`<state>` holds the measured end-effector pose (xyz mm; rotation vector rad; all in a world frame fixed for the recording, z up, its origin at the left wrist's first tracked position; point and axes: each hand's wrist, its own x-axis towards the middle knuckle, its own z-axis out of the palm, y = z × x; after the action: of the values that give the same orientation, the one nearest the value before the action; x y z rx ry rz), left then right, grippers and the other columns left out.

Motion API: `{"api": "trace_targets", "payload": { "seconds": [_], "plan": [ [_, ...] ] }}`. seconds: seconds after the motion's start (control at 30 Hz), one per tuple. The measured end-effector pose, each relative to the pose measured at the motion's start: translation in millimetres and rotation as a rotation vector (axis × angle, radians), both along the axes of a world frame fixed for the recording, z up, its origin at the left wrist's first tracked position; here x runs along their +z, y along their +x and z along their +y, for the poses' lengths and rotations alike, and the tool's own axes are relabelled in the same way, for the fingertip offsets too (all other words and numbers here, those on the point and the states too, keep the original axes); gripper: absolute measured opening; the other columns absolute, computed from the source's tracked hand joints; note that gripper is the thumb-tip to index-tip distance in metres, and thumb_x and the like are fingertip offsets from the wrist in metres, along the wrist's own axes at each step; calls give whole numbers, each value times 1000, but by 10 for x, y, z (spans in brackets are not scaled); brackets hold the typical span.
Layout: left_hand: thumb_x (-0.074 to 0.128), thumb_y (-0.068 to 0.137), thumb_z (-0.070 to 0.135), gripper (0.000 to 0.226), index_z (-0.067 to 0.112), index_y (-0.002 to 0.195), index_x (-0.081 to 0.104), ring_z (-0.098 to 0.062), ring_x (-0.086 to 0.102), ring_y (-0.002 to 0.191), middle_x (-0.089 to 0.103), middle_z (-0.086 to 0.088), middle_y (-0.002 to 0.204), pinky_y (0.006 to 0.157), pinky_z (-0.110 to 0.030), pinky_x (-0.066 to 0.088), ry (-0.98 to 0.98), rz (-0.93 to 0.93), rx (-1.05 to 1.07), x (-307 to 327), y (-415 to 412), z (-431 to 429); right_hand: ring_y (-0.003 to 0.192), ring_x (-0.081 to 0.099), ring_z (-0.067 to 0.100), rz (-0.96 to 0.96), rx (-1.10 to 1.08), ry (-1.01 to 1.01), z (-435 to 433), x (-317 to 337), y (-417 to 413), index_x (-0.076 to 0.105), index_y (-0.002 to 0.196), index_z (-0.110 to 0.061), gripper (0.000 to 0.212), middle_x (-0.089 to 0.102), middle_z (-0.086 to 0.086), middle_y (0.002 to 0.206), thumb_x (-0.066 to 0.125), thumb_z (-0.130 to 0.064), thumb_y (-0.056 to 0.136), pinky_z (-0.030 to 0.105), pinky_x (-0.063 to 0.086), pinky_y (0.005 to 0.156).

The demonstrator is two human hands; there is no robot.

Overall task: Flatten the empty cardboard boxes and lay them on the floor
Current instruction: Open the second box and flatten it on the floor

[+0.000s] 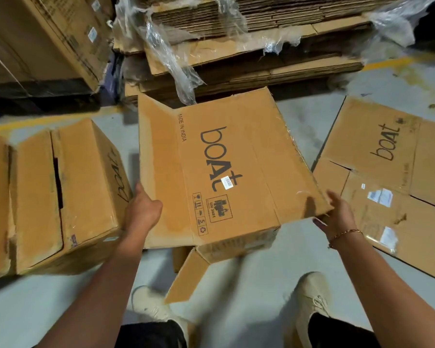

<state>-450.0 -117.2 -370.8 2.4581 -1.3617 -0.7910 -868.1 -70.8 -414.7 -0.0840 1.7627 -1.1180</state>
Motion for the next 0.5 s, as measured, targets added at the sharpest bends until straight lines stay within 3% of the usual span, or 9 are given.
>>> {"api": "trace_targets", "payload": {
  "seconds": [0.03, 0.07, 0.13, 0.23, 0.3, 0.4, 0.5],
  "plan": [
    [49, 88, 16, 87, 37, 156, -2, -42, 61, 103, 49, -13, 147, 84, -51, 55, -20, -27, -15, -14, -44, -4, 86, 64, 20, -71, -55, -100, -14, 49, -2, 63, 96, -22, 30, 67, 2, 97, 56, -52, 93, 37, 50, 75],
    [51, 89, 15, 91, 36, 156, -6, -43, 61, 105, 45, -14, 150, 83, -50, 55, -34, -66, -30, -16, -93, -9, 82, 64, 19, -74, -50, -181, -22, 101, 29, 63, 86, -23, 36, 67, -1, 87, 49, -54, 97, 37, 50, 73],
    [53, 90, 12, 93, 30, 159, -7, -44, 56, 115, 39, -16, 154, 87, -47, 52, -52, -137, -57, -32, -160, -17, 88, 67, 19, 0, 81, -306, -51, 188, 217, 70, 83, -22, 50, 74, -3, 86, 40, -59, 99, 40, 54, 80],
    [55, 94, 19, 87, 30, 159, -1, -42, 46, 131, 29, -13, 159, 98, -47, 44, -135, -102, -122, -14, -253, 3, 108, 61, -2, 310, 418, -394, -43, 210, 637, 74, 109, -25, 51, 72, -10, 111, 38, -61, 99, 43, 44, 108],
    [56, 95, 47, 83, 27, 160, 8, -41, 41, 137, 25, -12, 159, 106, -50, 38, -153, -51, -191, 39, -406, 0, 120, 44, -17, 506, 704, -434, -15, 146, 935, 65, 131, -27, 55, 58, -9, 134, 39, -62, 97, 37, 28, 118],
    [52, 81, 80, 102, 21, 158, 19, -39, 43, 134, 23, -6, 156, 106, -51, 39, -76, -65, -294, 95, -714, -3, 141, 31, 11, 786, 1040, -329, 55, -49, 1269, 48, 145, -39, 71, 37, -7, 155, 29, -74, 87, 44, 27, 118],
    [67, 77, 71, 108, 15, 156, 19, -39, 50, 127, 20, -3, 156, 101, -50, 46, -108, -183, -347, 19, -754, 34, 136, 41, 18, 762, 945, -314, -104, -67, 1146, 42, 147, -33, 77, 42, -4, 151, 49, -75, 83, 49, 41, 110]
  ]
}}
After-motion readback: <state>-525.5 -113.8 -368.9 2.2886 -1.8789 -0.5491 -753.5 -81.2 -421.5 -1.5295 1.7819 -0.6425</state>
